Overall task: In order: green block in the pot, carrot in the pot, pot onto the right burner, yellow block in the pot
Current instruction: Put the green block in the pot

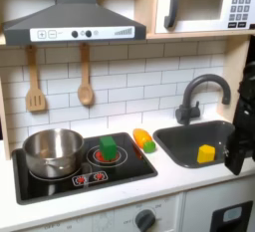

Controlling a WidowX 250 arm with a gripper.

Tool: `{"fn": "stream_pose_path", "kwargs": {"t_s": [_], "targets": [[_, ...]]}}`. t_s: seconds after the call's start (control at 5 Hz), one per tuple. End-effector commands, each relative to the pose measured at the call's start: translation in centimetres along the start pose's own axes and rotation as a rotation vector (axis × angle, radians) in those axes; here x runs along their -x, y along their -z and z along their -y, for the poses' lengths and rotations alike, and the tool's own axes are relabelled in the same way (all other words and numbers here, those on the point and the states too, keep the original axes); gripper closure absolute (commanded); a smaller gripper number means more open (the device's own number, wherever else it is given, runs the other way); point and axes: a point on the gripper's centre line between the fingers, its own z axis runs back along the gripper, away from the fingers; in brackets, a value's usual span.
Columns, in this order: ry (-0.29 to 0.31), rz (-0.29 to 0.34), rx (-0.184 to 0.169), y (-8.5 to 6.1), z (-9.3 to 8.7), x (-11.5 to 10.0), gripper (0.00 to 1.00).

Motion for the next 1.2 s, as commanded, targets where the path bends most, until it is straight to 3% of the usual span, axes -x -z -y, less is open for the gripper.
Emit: {"fn": "stream_pose_path", "kwargs": {"t_s": [0.0, 0.4, 1.0], "targets": [[-0.012, -0.026, -0.012, 0.7, -1.4, -1.5, 0.0], [-0.066, -0.003, -0.044, 1.1, -3.2, -3.7, 0.0], [-0.122, 0.009, -0.037, 1.6, -3.7, -7.7, 0.0]]}}
